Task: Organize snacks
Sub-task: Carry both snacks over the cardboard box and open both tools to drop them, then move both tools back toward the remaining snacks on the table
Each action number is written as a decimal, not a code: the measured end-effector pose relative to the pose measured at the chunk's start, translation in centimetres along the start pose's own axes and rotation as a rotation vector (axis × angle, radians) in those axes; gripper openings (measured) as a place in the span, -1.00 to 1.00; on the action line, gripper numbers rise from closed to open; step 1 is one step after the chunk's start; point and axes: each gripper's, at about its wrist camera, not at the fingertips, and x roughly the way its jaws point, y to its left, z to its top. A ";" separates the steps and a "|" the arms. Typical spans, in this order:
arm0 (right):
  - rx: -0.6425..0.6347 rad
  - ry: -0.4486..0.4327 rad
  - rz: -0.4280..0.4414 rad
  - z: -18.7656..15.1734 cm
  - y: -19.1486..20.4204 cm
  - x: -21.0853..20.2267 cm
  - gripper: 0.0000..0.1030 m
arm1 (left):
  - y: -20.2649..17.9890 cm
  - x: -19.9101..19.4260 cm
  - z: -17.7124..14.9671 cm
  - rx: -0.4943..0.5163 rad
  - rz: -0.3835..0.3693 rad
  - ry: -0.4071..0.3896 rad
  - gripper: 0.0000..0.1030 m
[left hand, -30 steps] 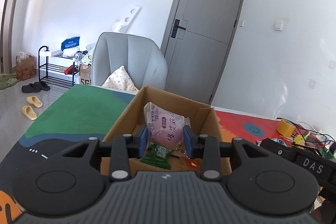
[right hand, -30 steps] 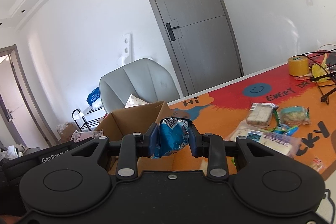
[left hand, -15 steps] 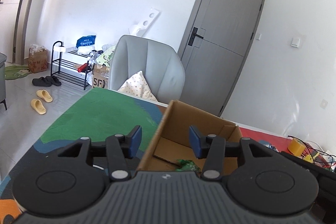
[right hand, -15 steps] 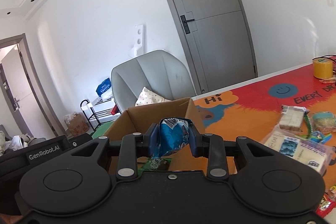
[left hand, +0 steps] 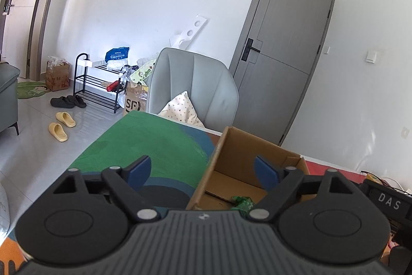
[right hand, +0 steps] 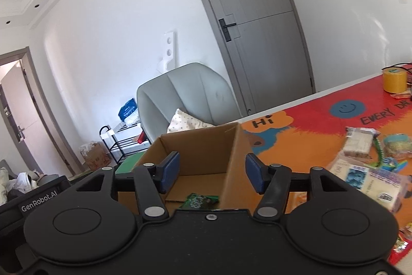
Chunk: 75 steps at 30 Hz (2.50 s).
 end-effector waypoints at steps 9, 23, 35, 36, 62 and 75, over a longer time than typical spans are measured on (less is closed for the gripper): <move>0.018 0.003 -0.083 -1.0 -3.7 -3.1 0.43 | -2.8 -0.2 -1.7 0.041 -0.032 0.027 0.90; 0.071 -0.049 -0.176 -1.3 -9.0 -7.7 0.83 | -8.1 -2.3 -4.1 0.141 -0.090 0.020 0.99; 0.102 -0.048 -0.249 -2.2 -13.0 -9.6 0.89 | -11.4 -2.8 -5.8 0.203 -0.173 0.058 0.99; 0.105 -0.046 -0.255 -2.3 -13.3 -9.6 0.89 | -11.6 -2.8 -6.0 0.211 -0.183 0.063 0.99; 0.193 0.079 -0.301 -5.0 -18.7 -6.3 0.35 | -16.9 -0.3 -10.7 0.306 -0.292 0.145 0.77; 0.177 0.110 -0.299 -4.9 -19.3 -4.3 -0.17 | -18.5 2.6 -12.3 0.307 -0.299 0.242 0.20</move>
